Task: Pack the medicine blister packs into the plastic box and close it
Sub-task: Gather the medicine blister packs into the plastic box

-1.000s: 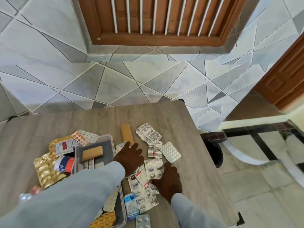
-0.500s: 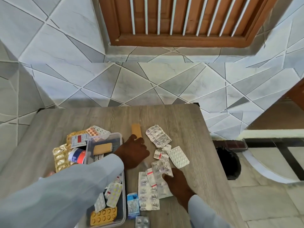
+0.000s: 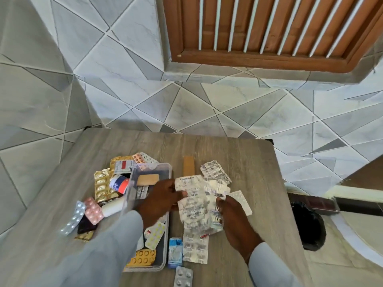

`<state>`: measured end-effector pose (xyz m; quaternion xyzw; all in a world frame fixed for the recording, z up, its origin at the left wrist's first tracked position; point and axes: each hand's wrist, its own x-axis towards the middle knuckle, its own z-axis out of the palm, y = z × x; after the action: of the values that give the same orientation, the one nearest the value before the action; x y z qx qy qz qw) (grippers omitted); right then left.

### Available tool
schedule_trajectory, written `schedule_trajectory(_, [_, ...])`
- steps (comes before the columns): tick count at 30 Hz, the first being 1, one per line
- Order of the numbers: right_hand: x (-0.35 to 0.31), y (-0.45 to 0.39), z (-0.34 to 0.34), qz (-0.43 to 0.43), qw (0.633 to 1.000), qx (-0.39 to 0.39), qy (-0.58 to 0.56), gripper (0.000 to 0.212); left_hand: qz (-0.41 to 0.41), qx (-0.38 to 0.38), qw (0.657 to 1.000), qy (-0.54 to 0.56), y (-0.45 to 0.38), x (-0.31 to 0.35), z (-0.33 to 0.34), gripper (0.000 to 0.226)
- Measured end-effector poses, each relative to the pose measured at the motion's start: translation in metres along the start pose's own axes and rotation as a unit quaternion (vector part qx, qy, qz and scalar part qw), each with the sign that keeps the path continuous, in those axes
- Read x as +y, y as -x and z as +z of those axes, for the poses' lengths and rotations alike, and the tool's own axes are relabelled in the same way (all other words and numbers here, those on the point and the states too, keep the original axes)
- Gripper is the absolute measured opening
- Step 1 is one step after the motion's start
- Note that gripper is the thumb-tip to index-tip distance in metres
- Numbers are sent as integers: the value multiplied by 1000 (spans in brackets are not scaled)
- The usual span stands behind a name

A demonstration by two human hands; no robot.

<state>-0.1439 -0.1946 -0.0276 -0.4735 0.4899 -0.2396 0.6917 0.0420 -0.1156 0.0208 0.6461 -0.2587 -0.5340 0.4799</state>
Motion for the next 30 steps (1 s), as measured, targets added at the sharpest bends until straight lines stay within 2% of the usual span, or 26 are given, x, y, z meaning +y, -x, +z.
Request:
schedule_trajectory(3, [-7, 11, 30, -17, 998, -55, -9, 25, 1, 24, 1000, 1, 22, -18, -10, 20])
schedule_trajectory(6, [-6, 21, 62, -40, 995, -90, -6, 27, 5, 72, 996, -47, 34, -34, -29, 16])
schedule_trajectory(10, [6, 30, 104, -70, 993, -68, 73, 17, 6, 98, 995, -34, 45, -40, -62, 19])
schedule_trajectory(13, [18, 39, 140, -50, 993, -74, 77, 28, 21, 103, 994, -22, 55, -41, -91, 25])
schedule_trajectory(18, [38, 47, 183, -94, 971, -6, 221, 27, 18, 119, 990, -72, 62, -61, -123, 27])
schedule_trajectory(22, [43, 53, 194, -106, 945, 33, 309, 20, 1, 113, 984, -139, 64, -67, -126, 40])
schedule_trajectory(27, [49, 59, 196, -78, 933, 92, 339, 26, 4, 98, 955, -281, 63, -67, -131, 58])
schedule_trajectory(30, [49, 62, 195, -67, 931, 101, 345, 25, 26, 84, 941, -326, 66, -63, -132, 52])
